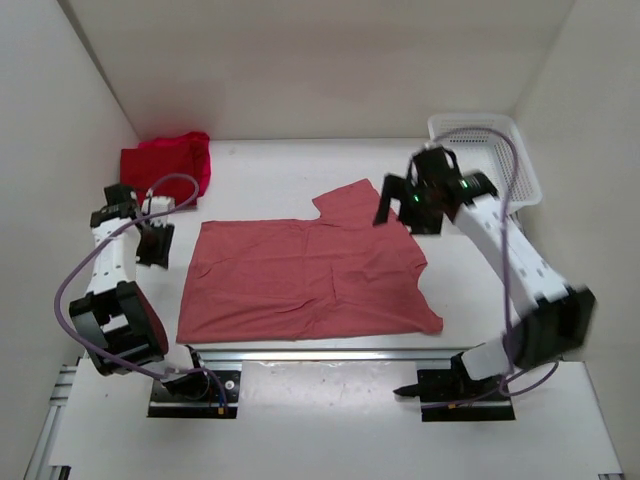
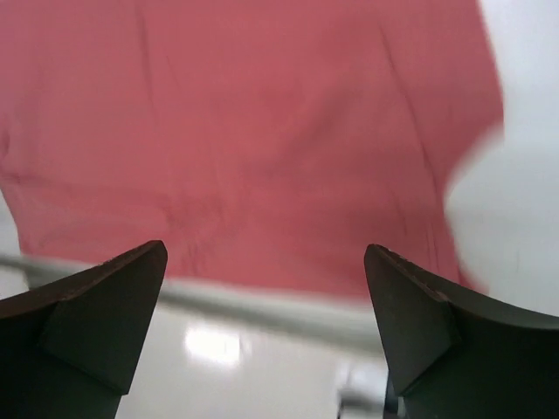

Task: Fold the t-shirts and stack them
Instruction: Fold the flattened tshirt in 1/3 of the way, then grap the side of the flattened tshirt furthest away from the robot with both arms

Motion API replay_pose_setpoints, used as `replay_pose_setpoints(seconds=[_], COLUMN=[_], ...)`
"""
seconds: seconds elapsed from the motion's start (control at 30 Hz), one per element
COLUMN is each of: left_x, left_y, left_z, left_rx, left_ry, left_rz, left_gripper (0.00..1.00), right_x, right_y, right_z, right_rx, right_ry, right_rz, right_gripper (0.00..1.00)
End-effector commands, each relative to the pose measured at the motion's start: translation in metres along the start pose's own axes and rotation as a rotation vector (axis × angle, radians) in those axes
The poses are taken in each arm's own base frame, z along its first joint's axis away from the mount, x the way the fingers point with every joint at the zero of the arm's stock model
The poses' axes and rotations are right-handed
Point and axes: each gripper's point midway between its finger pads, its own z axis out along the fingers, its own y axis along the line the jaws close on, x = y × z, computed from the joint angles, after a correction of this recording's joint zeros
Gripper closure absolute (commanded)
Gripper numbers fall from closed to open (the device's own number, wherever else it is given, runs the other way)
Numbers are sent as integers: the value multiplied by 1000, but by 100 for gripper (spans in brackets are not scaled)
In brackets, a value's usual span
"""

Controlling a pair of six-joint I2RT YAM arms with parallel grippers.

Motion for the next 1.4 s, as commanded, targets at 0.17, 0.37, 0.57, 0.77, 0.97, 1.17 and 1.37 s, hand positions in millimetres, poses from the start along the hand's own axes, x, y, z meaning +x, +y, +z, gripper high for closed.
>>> replay_pose_setpoints(seconds=[0.17,0.37,0.57,0.77,0.97,1.17,1.37], left_x=[-140,-176,-169,-161,-164,-133,-112], left_y=[-25,-34,-55,-58,-67,-84,-92], left_z=[-4,31,97,135,132,127,125], left_rx=[182,224,248,284,264,276,259], left_ry=[-510,-512,-202,-88,-106,-63,-46], left_rz=[-260,-302,-210,-260,-194,-139,-75], left_gripper=[40,37,31,22,23,56,91], right_x=[-169,-226,-206,-199,-174,-140,-149], right_y=[31,13,5,2,0,-15,-22], right_z=[110,184,236,269,288,300,288], right_rx=[187,66,103,103,151,262,349], right_ry=[-67,-63,-25,-5,59,161,125], right_rz=[-313,-104,-113,-99,-176,-287,-343], right_gripper=[1,1,1,1,1,19,100])
